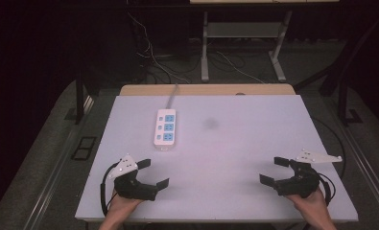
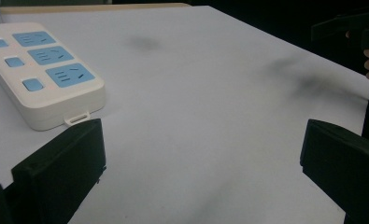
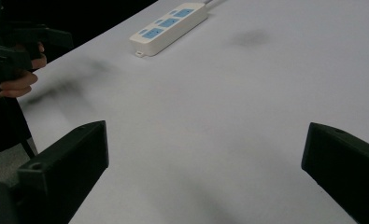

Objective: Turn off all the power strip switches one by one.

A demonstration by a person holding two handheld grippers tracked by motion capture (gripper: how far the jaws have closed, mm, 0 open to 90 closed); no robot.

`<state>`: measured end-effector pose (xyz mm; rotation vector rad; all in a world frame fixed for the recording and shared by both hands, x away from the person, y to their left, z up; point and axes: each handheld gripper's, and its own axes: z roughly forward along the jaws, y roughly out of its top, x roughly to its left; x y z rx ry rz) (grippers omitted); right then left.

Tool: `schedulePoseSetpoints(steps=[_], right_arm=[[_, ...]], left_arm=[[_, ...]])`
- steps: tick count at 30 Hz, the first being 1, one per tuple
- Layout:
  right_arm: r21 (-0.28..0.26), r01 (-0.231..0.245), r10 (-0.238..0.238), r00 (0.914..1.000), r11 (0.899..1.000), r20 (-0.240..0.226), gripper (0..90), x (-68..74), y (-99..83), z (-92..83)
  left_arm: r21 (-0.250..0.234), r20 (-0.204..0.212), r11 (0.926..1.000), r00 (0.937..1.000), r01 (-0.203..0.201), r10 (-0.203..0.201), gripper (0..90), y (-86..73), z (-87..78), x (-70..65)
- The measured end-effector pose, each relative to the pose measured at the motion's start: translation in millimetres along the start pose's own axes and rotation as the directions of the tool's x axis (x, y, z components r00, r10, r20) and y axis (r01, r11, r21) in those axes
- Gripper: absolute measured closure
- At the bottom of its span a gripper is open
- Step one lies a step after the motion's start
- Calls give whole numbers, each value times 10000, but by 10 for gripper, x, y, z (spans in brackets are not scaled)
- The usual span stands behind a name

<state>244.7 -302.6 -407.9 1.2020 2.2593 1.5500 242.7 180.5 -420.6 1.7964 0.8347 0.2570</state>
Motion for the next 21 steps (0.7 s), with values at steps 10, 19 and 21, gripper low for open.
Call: schedulePoseSetpoints(steps=[10,19,21], right_arm=[[119,28,-28,10000,9999,-10,5,-2,-11,8],[157,20,-20,10000,9999,-7,5,-8,-16,8],[172,0,0,10000,9999,-13,5,-7,-17,3]], left_arm=[[-10,45,10000,10000,46,-46,0,-2,-1,13],[55,104,10000,9999,43,-44,0,-1,-2,16],[110,151,9999,9998,90,-92,0,0,-6,19]])
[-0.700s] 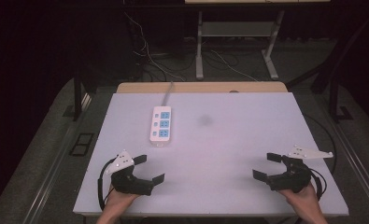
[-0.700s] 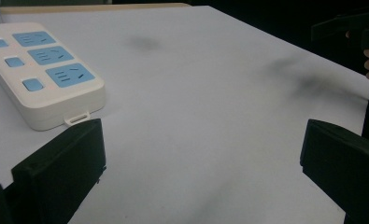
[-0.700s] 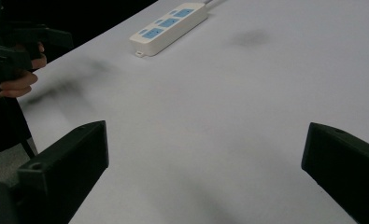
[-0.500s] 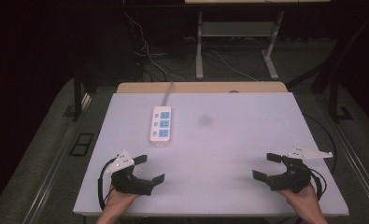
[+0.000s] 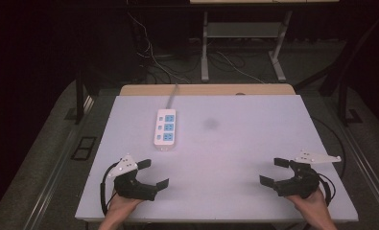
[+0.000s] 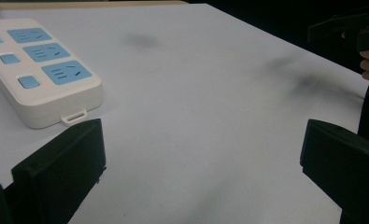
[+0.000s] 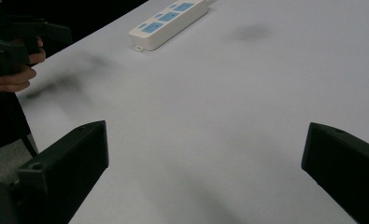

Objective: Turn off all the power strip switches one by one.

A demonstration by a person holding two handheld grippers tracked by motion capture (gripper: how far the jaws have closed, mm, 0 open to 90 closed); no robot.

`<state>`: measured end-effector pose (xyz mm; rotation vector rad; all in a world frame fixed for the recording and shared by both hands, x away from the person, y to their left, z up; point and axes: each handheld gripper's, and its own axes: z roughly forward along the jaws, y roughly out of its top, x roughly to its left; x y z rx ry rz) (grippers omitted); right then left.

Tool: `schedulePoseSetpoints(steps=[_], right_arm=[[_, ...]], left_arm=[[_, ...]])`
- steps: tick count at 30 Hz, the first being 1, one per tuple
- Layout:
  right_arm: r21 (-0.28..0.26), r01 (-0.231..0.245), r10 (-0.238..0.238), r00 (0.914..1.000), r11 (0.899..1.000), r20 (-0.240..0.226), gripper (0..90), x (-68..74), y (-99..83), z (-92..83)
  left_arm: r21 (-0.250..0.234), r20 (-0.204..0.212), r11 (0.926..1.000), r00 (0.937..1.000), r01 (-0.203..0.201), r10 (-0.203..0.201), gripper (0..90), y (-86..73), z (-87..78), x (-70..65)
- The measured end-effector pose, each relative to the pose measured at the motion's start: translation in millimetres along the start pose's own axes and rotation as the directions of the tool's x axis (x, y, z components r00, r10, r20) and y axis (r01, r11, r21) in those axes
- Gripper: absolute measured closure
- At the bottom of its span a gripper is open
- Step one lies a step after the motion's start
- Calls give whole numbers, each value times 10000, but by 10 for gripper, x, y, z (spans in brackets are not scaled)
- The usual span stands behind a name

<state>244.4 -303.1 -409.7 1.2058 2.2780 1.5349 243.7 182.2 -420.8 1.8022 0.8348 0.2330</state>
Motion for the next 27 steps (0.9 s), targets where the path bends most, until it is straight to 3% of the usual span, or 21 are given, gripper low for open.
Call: schedulePoseSetpoints(steps=[27], right_arm=[[60,30,-30,10000,10000,-2,5,7,-11,-18]], left_arm=[[1053,414,9944,9991,-43,0,0,118,36,-26]])
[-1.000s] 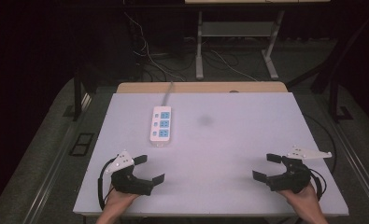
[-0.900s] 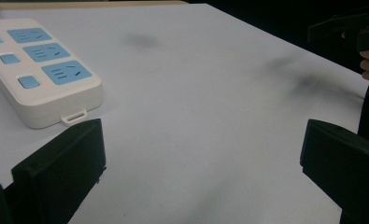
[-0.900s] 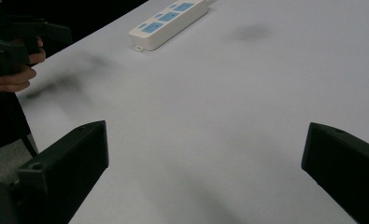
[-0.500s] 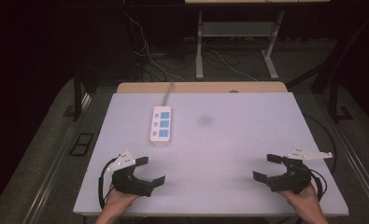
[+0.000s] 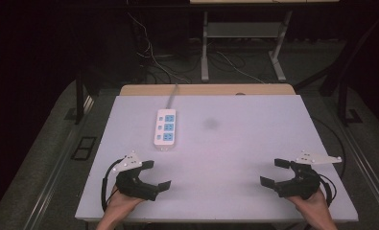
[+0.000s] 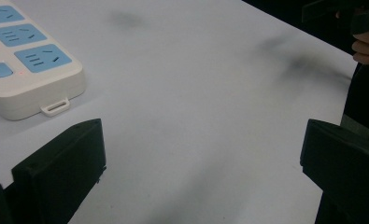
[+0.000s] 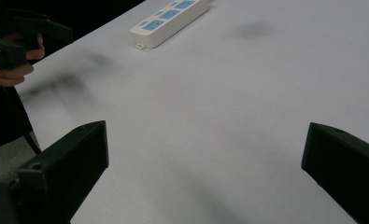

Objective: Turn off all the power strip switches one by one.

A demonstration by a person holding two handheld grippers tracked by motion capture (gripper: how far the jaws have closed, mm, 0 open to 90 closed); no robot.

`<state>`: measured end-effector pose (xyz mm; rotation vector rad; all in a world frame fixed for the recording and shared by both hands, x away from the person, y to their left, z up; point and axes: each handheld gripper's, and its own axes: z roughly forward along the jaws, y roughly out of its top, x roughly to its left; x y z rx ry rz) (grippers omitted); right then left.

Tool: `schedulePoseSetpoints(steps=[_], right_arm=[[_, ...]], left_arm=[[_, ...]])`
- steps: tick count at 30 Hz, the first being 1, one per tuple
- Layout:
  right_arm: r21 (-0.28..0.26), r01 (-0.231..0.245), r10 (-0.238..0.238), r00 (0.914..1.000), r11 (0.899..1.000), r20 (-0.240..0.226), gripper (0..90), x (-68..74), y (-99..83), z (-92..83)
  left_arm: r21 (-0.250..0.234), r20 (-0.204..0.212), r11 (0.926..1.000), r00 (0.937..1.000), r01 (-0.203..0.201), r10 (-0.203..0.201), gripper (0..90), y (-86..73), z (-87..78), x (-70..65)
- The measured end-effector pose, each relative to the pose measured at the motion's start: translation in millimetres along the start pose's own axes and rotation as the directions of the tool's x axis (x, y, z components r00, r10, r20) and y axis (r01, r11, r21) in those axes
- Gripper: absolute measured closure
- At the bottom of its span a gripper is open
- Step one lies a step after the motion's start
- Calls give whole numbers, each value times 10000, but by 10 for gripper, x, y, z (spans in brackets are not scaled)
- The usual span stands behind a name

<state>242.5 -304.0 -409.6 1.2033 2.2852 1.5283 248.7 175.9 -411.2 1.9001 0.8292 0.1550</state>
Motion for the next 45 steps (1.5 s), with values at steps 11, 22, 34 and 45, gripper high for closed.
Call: schedulePoseSetpoints(steps=[11,22,34,45], right_arm=[[-11,-42,42,9999,10000,92,5,-12,-3,-9],[-37,32,-31,9998,10000,214,5,-12,-1,-21],[-31,116,-115,9994,9999,323,5,-3,1,-19],[1,118,-118,9995,9999,310,5,1,1,-22]], left_arm=[[423,-29,9989,9998,-190,192,0,136,-7,68],[567,-54,9977,9993,-361,365,0,402,-24,158],[737,-112,9964,9991,-407,417,0,575,-24,258],[815,-170,9958,9989,-410,426,0,699,-15,319]])
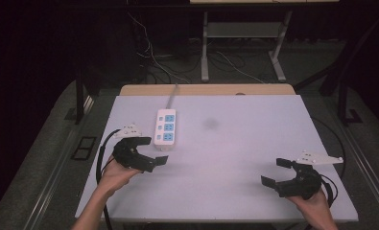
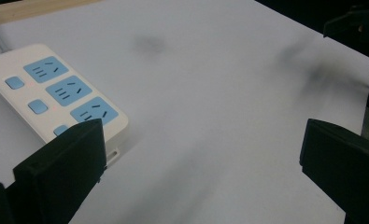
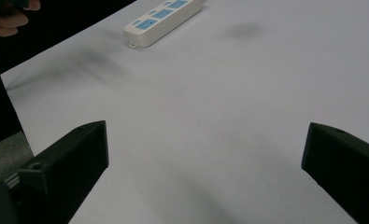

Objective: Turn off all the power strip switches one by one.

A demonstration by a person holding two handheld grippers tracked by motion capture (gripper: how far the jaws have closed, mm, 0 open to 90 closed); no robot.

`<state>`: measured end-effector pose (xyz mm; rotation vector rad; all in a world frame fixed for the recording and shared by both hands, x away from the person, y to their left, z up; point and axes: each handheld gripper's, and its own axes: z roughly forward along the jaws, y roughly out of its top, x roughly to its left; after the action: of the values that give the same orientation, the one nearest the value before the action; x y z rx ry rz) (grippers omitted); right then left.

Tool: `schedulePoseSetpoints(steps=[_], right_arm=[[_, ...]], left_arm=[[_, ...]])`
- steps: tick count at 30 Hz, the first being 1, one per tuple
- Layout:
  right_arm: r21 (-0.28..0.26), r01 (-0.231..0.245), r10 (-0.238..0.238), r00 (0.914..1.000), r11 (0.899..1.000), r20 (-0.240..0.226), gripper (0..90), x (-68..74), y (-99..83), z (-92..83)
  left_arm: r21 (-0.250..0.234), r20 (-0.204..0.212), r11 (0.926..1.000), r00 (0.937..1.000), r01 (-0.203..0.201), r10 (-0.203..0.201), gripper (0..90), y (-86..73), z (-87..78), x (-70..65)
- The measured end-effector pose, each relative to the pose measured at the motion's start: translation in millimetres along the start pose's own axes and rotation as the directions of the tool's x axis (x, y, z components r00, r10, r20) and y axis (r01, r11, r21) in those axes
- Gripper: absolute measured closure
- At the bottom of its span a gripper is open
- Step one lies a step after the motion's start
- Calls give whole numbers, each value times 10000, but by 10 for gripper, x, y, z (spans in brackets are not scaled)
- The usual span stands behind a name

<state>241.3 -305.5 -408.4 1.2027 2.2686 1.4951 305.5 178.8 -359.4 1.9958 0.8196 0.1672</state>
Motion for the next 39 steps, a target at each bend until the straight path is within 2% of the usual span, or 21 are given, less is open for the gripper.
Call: schedulePoseSetpoints(steps=[13,25,39], right_arm=[[5,5,-5,10000,10000,2,5,-3,-2,-2],[59,-12,12,10000,10000,27,5,-13,-4,0],[62,-47,47,10000,10000,19,5,-21,-10,0]], left_arm=[[105,-281,9999,9995,117,-114,18,155,-45,158],[452,-631,9987,9978,217,-189,78,272,-9,344],[1109,-804,9938,9967,-20,109,170,492,46,497]])
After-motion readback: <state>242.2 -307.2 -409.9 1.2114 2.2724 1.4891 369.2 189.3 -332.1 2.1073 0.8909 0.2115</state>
